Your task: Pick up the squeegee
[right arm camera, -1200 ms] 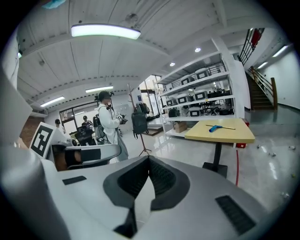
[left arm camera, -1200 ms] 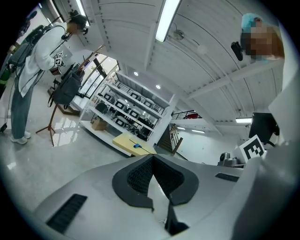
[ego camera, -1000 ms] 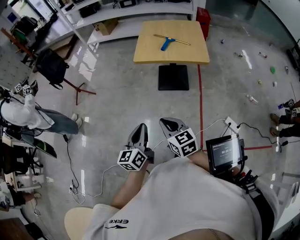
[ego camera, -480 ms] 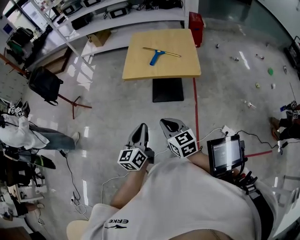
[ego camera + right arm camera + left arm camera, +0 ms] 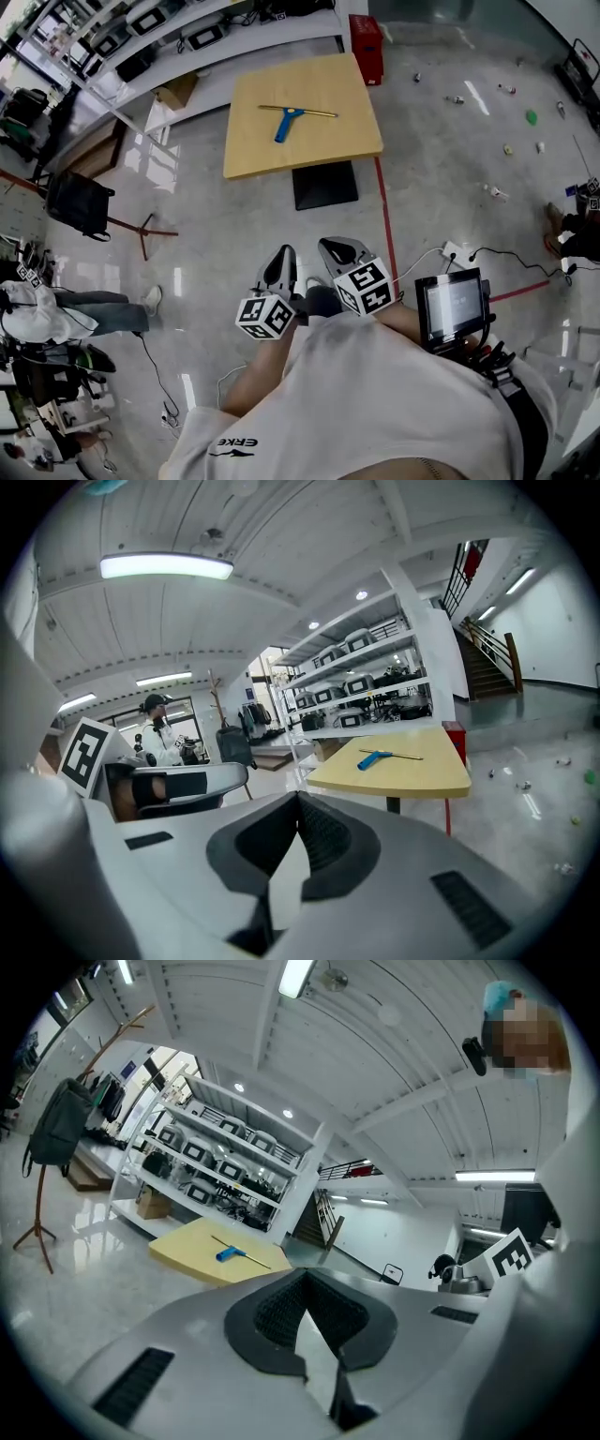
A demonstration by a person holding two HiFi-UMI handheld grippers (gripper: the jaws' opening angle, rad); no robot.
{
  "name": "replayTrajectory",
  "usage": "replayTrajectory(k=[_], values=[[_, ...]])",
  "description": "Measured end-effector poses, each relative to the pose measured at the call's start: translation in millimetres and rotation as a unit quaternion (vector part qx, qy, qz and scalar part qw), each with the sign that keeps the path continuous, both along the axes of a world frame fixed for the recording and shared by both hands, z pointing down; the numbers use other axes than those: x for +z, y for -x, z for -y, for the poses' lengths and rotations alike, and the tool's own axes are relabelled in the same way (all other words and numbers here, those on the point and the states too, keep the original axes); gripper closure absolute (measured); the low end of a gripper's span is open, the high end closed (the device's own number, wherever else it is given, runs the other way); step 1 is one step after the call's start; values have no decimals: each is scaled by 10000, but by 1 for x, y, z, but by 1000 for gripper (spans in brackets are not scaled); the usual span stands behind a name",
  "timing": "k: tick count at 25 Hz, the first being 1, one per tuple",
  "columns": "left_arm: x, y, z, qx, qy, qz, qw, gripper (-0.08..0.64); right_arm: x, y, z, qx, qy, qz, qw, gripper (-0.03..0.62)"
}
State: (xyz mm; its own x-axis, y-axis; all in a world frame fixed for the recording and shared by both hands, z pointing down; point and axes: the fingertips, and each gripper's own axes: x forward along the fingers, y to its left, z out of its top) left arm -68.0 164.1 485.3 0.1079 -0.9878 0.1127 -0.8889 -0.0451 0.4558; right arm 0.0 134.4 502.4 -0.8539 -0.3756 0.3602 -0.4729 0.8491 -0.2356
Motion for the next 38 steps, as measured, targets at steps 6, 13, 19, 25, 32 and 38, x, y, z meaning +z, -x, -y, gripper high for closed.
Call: replayTrajectory(k=[6, 13, 19, 25, 32, 38], values=[[8, 0, 47, 274, -43, 19, 9996, 555, 9, -1, 41, 255, -41, 14, 9997, 591], [5, 36, 109, 529, -159, -47, 9985, 555, 5, 34, 100, 484, -161, -71, 9987, 589], [8, 79, 156, 686, -75, -123, 9975, 555, 6, 73, 142, 608, -132, -233, 9978, 591], [10, 112, 200, 876, 39, -159, 9960, 555, 1, 104, 188, 804, -152, -366, 9960, 589], [21, 147, 238, 1067, 142, -172, 9940, 555, 12, 134, 225, 1030, -68, -454, 9936, 591], [29, 176, 269, 1064, 230, -146, 9940, 555, 25, 153, 258, 1168, -11, -555, 9916, 589]])
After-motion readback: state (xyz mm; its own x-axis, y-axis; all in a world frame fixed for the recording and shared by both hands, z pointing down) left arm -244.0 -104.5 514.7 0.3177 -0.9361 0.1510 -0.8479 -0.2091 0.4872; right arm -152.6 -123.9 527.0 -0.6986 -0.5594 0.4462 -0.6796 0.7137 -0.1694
